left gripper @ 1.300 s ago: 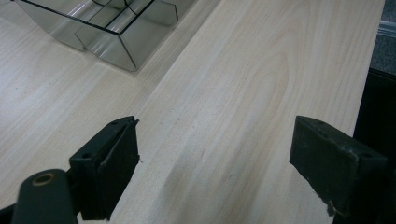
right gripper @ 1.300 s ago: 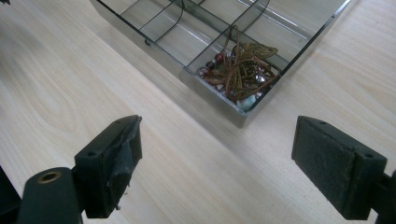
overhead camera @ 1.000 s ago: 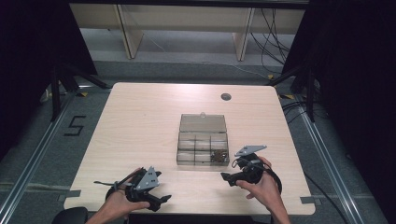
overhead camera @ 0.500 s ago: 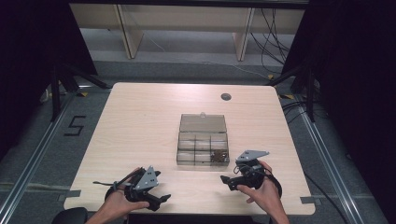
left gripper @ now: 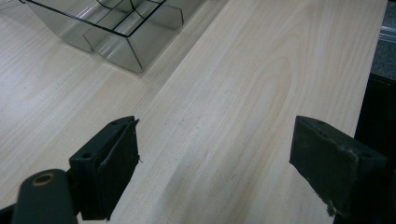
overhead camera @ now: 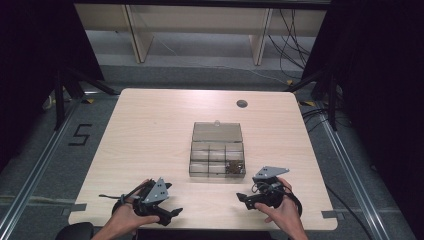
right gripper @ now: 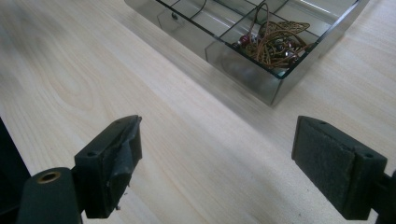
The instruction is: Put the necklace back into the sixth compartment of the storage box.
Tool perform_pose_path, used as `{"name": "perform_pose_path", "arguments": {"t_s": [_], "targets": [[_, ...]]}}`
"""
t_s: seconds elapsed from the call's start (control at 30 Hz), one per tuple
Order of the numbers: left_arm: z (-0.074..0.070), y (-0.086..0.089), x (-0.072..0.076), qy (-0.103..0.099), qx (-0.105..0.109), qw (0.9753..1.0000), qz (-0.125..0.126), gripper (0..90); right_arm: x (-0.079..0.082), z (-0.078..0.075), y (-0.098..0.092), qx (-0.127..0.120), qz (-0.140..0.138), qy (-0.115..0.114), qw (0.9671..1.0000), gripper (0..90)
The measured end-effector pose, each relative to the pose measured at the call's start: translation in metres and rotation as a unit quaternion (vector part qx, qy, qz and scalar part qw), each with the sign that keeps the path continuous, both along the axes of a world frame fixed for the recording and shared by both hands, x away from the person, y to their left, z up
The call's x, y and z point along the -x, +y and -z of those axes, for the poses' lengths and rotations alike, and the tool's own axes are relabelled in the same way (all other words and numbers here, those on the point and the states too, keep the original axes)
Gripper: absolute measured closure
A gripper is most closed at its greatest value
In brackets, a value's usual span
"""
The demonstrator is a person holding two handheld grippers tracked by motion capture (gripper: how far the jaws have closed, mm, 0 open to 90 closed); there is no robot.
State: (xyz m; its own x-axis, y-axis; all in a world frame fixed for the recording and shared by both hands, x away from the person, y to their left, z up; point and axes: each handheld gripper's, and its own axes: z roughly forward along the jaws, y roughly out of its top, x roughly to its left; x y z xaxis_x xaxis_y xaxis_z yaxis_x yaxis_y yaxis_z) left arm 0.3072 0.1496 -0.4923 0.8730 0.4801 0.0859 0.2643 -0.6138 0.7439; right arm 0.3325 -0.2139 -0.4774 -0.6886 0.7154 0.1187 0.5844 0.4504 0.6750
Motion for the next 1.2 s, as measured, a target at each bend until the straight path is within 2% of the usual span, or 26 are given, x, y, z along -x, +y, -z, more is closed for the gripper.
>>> {"name": "perform_pose_path", "arguments": {"t_s": [0.03,0.07,0.13,0.2,0.23,0.27,0.3,0.33,0.37,0.4,0.43,0.47,0.5,0.6,0.63,0.67,0.7,0.77,0.8,0.83,0.87,0.9,1.0,1.03,1.2], "targets": [[0.0,0.0,0.0,0.003,-0.001,1.0,-0.005,15.1,0.0,0.002,0.0,-0.006,-0.003,-0.008,0.9999,16.9],[0.0,0.0,0.0,0.003,-0.004,1.0,-0.006,15.1,0.001,0.001,-0.002,-0.001,-0.002,-0.001,1.0,16.9],[0.001,-0.001,0.001,0.006,0.003,1.0,-0.006,15.1,0.002,0.003,-0.002,-0.007,0.006,-0.006,0.9999,16.9],[0.0,0.0,0.001,0.007,0.003,1.0,-0.004,15.1,0.004,0.003,-0.004,-0.005,0.002,-0.002,1.0,16.9],[0.0,0.0,0.001,0.004,-0.001,1.0,-0.001,15.1,0.004,0.006,-0.003,-0.02,0.002,-0.01,0.9998,16.9],[0.001,0.0,0.001,0.007,0.002,1.0,-0.004,15.1,0.005,0.006,-0.004,-0.008,0.002,-0.011,0.9999,17.0],[0.001,0.0,0.001,0.007,0.002,1.0,-0.004,15.1,0.007,0.004,-0.004,-0.002,0.008,0.004,1.0,17.2],[0.0,0.0,0.001,-0.002,-0.002,1.0,0.0,15.1,0.007,0.007,-0.003,-0.015,0.006,-0.01,0.9998,17.4],[0.001,0.0,0.002,0.005,0.003,1.0,-0.008,15.1,0.007,0.006,-0.005,0.0,-0.002,-0.011,0.9999,17.5],[0.001,0.0,0.002,0.005,0.003,1.0,-0.008,15.1,0.007,0.006,-0.005,0.0,-0.002,-0.011,0.9999,17.5],[0.0,0.001,0.002,0.005,0.0,1.0,-0.006,15.1,0.009,0.007,-0.004,-0.012,0.008,-0.014,0.9998,17.5],[0.001,0.0,0.002,0.004,0.002,1.0,-0.008,15.1,0.009,0.006,-0.005,-0.001,0.0,-0.01,1.0,17.5],[0.001,0.0,0.002,0.004,0.002,1.0,-0.008,15.1,0.009,0.007,-0.006,0.001,-0.004,-0.011,0.9999,17.5],[0.0,0.001,0.001,0.002,-0.006,1.0,-0.006,15.1,0.011,0.007,-0.006,0.0,0.005,-0.014,0.9999,17.4],[0.001,0.0,0.002,0.001,-0.006,0.9999,-0.01,15.1,0.01,0.007,-0.006,0.002,-0.001,-0.016,0.9999,17.3],[0.001,0.0,0.002,0.0,-0.006,0.9999,-0.009,15.1,0.013,0.009,-0.005,-0.002,0.013,-0.016,0.9998,17.1],[0.001,0.001,0.002,0.0,-0.007,0.9999,-0.009,15.1,0.013,0.01,-0.005,-0.002,0.01,-0.023,0.9997,17.0],[0.0,0.001,0.002,-0.005,-0.007,1.0,-0.002,15.1,0.016,0.007,-0.005,0.0,0.014,0.0,0.9999,17.0],[0.001,0.001,0.002,-0.005,-0.005,1.0,-0.003,15.1,0.016,0.008,-0.006,0.003,0.01,-0.006,0.9999,17.0],[0.0,0.001,0.002,-0.005,-0.006,1.0,-0.003,15.1,0.016,0.011,-0.004,-0.011,0.014,-0.021,0.9996,17.0],[0.0,0.001,0.001,-0.007,-0.011,0.9999,-0.003,15.1,0.017,0.008,-0.005,0.0,0.012,-0.009,0.9999,17.0],[0.001,0.001,0.002,0.0,-0.007,0.9999,-0.011,15.1,0.018,0.009,-0.006,-0.001,0.01,-0.01,0.9999,17.0],[0.002,0.0,0.002,0.001,-0.007,0.9999,-0.008,15.1,0.021,0.009,-0.006,-0.005,0.018,-0.006,0.9998,16.9],[0.001,0.0,0.002,0.004,-0.007,0.9999,-0.007,15.1,0.021,0.009,-0.007,-0.003,0.014,-0.017,0.9998,16.9],[0.002,0.0,0.003,0.002,-0.003,0.9999,-0.01,15.1,0.025,0.01,-0.008,-0.005,0.015,-0.018,0.9997,16.8]]}}
